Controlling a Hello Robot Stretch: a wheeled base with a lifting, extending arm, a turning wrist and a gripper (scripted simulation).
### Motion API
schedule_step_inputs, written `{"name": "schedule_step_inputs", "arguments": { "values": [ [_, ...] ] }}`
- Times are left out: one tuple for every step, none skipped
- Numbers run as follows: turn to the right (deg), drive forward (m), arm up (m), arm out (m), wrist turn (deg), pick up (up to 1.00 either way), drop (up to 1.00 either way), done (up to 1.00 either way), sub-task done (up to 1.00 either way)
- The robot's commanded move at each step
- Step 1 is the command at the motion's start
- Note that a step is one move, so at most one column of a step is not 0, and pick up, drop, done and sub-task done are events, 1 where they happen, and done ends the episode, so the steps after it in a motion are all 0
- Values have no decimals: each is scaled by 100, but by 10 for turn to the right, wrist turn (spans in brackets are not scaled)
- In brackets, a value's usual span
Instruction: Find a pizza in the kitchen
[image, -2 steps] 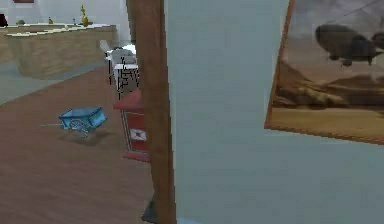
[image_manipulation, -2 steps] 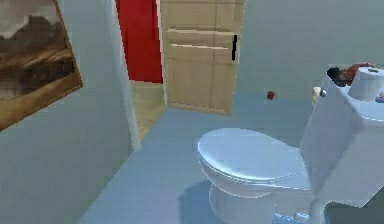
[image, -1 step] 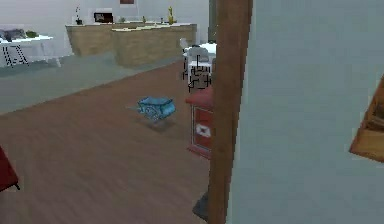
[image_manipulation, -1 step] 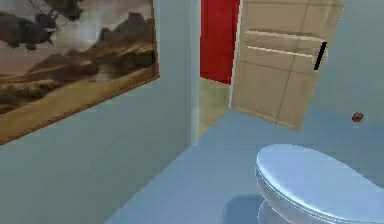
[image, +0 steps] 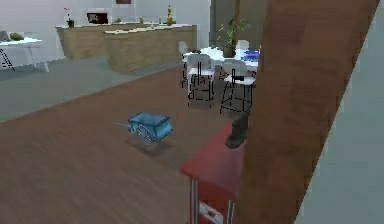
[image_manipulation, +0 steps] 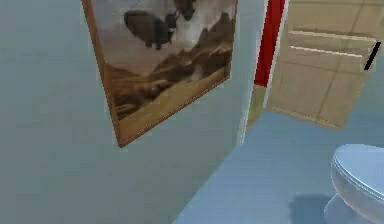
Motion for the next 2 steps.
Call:
{"name": "schedule_step_inputs", "arguments": {
  "values": [
    [-330,0,0,0,0,0,0,0,0],
    [0,100,0,0,0,0,0,0,0]
  ]
}}
